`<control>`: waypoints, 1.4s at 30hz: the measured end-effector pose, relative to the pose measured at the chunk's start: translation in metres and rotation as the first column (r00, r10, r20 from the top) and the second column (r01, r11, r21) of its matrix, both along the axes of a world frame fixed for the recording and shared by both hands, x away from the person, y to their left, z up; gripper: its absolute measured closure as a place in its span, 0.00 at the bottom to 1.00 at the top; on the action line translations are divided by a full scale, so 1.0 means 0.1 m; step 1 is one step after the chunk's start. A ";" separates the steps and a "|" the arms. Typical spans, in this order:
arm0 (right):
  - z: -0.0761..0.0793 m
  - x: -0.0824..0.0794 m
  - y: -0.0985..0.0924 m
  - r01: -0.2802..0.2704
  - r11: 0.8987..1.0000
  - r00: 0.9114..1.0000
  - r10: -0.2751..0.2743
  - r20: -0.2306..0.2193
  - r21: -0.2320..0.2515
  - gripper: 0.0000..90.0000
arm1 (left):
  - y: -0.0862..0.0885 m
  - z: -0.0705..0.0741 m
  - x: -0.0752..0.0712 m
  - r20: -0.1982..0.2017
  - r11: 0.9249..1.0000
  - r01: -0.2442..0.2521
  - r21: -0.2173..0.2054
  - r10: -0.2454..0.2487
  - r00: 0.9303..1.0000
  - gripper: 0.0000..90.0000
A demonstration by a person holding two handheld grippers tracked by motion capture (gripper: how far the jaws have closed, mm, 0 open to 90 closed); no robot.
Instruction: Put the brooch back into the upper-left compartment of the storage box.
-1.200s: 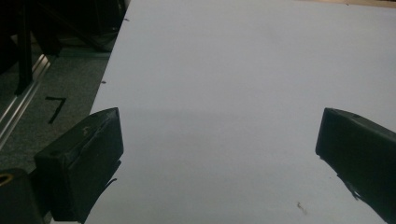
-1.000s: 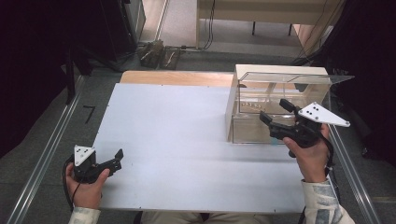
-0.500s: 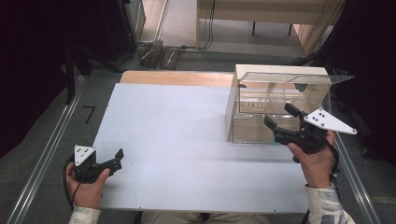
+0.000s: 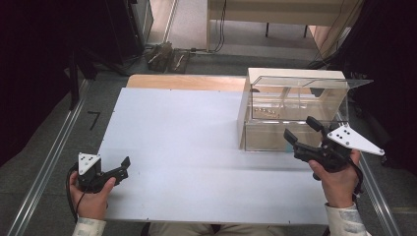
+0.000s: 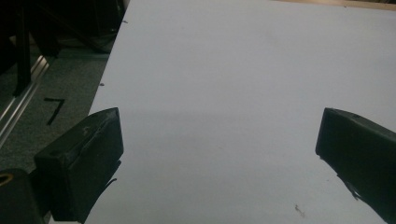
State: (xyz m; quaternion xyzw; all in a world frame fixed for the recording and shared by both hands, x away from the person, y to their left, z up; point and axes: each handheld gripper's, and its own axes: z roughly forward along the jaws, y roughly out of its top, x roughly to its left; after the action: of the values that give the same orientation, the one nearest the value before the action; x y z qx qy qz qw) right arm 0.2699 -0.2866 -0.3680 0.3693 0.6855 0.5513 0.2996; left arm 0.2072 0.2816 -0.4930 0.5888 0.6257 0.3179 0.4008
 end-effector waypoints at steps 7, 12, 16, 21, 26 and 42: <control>-0.10 -0.07 -0.05 0.012 1.000 1.000 -0.012 -0.023 -0.008 0.17 | 0.00 0.00 0.00 0.001 1.000 0.000 0.000 0.000 1.000 0.01; -0.20 -0.13 -0.14 0.025 1.000 0.999 -0.025 -0.037 -0.003 0.17 | 0.00 0.00 0.00 0.001 1.000 0.001 0.000 -0.001 1.000 0.01; -0.29 -0.17 -0.21 0.042 0.999 0.997 -0.043 -0.059 -0.011 0.17 | -0.01 0.00 0.00 0.001 1.000 0.000 0.001 0.000 1.000 0.01; -0.40 -0.21 -0.29 0.068 0.998 0.995 -0.069 -0.068 -0.015 0.17 | -0.01 0.00 0.00 0.002 1.000 0.001 0.003 -0.001 1.000 0.01; -0.49 -0.25 -0.33 0.079 0.997 0.993 -0.081 -0.084 -0.021 0.17 | -0.01 0.00 0.00 0.003 1.000 0.002 0.002 -0.002 1.000 0.01; -0.69 -0.35 -0.50 0.136 0.990 0.982 -0.141 -0.128 -0.045 0.17 | -0.01 0.00 0.00 0.005 1.000 0.004 0.002 -0.004 1.000 0.01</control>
State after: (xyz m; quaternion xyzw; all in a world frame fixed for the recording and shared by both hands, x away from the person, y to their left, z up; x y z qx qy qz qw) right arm 0.2353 -0.3368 -0.4372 0.4461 0.6860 0.4914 0.2983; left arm 0.2076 0.2803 -0.4929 0.5896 0.6233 0.3194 0.4024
